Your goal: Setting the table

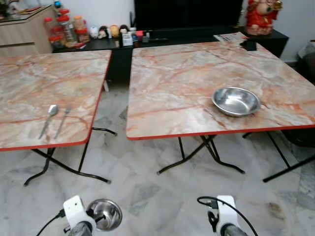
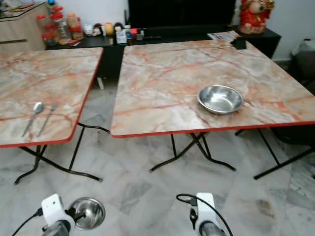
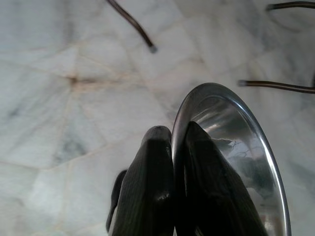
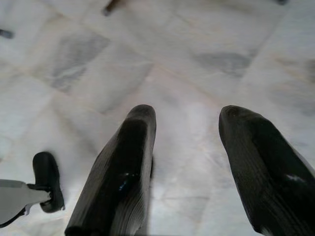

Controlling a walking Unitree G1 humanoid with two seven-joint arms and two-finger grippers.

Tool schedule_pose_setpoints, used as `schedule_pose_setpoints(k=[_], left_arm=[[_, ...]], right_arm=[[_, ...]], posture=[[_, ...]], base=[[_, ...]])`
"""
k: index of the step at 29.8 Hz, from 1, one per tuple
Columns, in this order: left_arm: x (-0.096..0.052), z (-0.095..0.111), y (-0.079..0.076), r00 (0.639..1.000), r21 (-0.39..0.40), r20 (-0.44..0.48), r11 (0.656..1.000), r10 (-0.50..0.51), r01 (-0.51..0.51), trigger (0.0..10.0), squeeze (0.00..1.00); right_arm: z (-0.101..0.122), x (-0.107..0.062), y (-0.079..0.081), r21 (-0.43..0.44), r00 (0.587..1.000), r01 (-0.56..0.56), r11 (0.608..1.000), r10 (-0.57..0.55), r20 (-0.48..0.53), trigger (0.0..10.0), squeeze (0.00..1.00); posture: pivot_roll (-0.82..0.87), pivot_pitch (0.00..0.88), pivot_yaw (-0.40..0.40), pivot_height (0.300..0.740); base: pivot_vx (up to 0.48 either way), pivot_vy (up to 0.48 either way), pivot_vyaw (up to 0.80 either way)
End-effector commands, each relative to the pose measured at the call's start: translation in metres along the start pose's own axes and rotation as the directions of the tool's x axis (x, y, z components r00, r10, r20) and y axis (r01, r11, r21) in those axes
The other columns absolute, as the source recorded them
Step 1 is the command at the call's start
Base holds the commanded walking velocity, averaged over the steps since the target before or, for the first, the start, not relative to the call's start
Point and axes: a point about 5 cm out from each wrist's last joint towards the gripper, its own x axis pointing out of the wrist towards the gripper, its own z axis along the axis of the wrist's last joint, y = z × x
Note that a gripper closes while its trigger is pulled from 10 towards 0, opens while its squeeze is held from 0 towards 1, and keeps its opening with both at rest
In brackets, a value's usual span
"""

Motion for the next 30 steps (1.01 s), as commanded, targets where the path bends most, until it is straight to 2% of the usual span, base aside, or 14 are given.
schedule_pose_setpoints(k=[1, 3, 11, 18, 22, 26, 30], left_arm=[[-0.001, -0.003, 0.01, 0.999, 0.009, -0.016, 0.999, 0.033, -0.033, 10.0, 0.0], [-0.002, -0.004, 0.01, 0.999, 0.004, -0.018, 0.999, 0.034, -0.034, 10.0, 0.0], [-0.002, -0.005, 0.012, 0.999, -0.008, -0.014, 0.999, 0.044, -0.044, 10.0, 0.0], [-0.003, -0.008, 0.013, 0.999, -0.012, -0.018, 0.999, 0.047, -0.047, 10.0, 0.0], [-0.003, -0.009, 0.012, 0.999, -0.016, -0.02, 0.999, 0.047, -0.047, 10.0, 0.0], [-0.005, -0.016, 0.007, 0.998, 0.047, -0.053, 0.999, 0.013, -0.01, 10.0, 0.0], [-0.006, -0.02, 0.004, 0.998, 0.075, -0.065, 0.997, -0.014, 0.019, 10.0, 0.0]], right_arm=[[-0.002, 0.0, 0.005, -0.008, 1.0, -0.004, 1.0, 0.004, -0.017, 10.0, 0.0], [-0.003, 0.0, 0.004, -0.038, 1.0, 0.005, 0.999, -0.006, -0.02, 10.0, 0.0], [-0.003, 0.0, 0.004, -0.032, 1.0, 0.006, 0.999, -0.007, -0.02, 10.0, 0.0], [-0.001, 0.0, 0.004, -0.049, 1.0, 0.01, 0.999, -0.011, -0.021, 10.0, 0.0], [-0.001, 0.001, 0.004, -0.027, 1.0, 0.009, 1.0, -0.01, -0.019, 10.0, 0.0], [0.0, 0.001, 0.006, -0.005, 1.0, -0.003, 1.0, 0.003, -0.016, 10.0, 0.0], [0.0, 0.001, 0.007, 0.002, 1.0, -0.013, 1.0, 0.013, -0.017, 10.0, 0.0]], posture=[[-0.07, 0.0, 0.024, 0.74], [-0.07, 0.0, 0.022, 0.74], [-0.07, 0.0, 0.021, 0.74], [-0.07, 0.0, 0.021, 0.74], [-0.07, 0.0, 0.019, 0.74], [-0.07, 0.0, 0.018, 0.74], [-0.07, 0.0, 0.018, 0.74]], base=[[0.0, -0.285, 0.0], [0.0, -0.292, 0.21], [0.0, -0.292, 0.31], [0.207, -0.292, 0.0], [0.246, -0.289, 0.0], [0.12, -0.138, 0.0], [0.0, 0.0, 0.0]])
